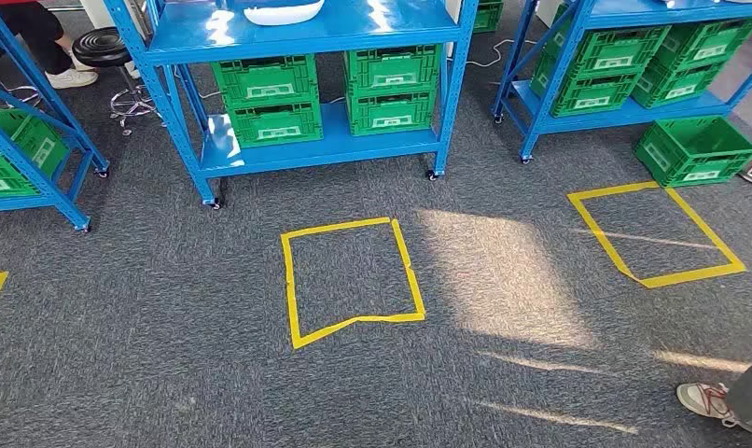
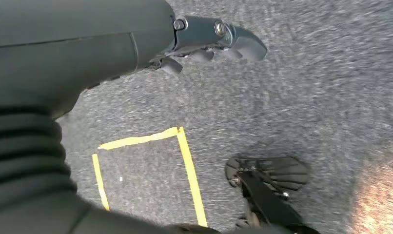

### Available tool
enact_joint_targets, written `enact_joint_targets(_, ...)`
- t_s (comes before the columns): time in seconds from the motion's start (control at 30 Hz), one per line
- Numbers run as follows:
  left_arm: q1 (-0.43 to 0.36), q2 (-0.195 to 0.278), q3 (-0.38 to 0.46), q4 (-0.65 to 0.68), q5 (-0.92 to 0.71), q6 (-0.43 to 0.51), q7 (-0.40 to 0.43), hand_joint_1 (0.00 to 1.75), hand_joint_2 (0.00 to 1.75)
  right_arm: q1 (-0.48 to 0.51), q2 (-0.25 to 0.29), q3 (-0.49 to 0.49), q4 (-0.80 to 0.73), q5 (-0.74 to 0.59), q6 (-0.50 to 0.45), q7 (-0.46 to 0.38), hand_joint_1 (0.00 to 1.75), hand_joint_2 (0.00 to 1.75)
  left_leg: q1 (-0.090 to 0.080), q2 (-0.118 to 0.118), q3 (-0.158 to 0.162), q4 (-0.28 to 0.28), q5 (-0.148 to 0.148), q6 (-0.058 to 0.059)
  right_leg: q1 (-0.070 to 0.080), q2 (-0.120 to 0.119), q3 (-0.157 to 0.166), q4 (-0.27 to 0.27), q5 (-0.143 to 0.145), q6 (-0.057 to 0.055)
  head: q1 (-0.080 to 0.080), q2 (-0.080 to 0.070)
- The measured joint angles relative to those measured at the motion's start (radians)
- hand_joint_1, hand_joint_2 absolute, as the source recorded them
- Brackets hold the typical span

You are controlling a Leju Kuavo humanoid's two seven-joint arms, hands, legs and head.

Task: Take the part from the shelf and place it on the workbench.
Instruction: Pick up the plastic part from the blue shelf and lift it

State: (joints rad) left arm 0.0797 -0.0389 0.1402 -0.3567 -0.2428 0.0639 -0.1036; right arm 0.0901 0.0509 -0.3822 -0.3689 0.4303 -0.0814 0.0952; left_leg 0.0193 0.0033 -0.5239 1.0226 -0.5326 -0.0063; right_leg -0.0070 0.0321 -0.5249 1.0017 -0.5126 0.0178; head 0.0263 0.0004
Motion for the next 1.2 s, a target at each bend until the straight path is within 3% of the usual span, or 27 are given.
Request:
enact_joint_targets(0.43,-0.107,-0.034,0.038,0.009,-0.169,0.053,-0.179,0.0,0.0,-0.057,0.036,-0.252,0.04,0.278,-0.044,0.232,0.0,0.0,0.0,0.0,0.001,0.0,0.001,-0.002,0.0,0.0,0.0,0.002,0.001,0.0,0.0,0.0)
enact_joint_targets(0.8,-0.255,-0.06,-0.02,-0.002,-0.328,0.066,-0.331,0.0,0.0,-0.101,0.065,-0.458,0.081,0.526,-0.066,0.236,0.0,0.0,0.0,-0.001,0.002,0.0,0.003,-0.004,0.0,0.0,0.0,0.003,0.001,-0.001,0.0,0.0)
enact_joint_targets(1.2,-0.525,-0.096,-0.158,-0.044,-0.493,0.058,-0.418,0.0,0.0,-0.136,0.086,-0.616,0.114,0.732,-0.077,0.236,0.0,0.0,0.0,-0.003,0.004,0.0,0.005,-0.006,0.0,-0.001,-0.001,0.003,0.004,-0.002,0.0,0.0)
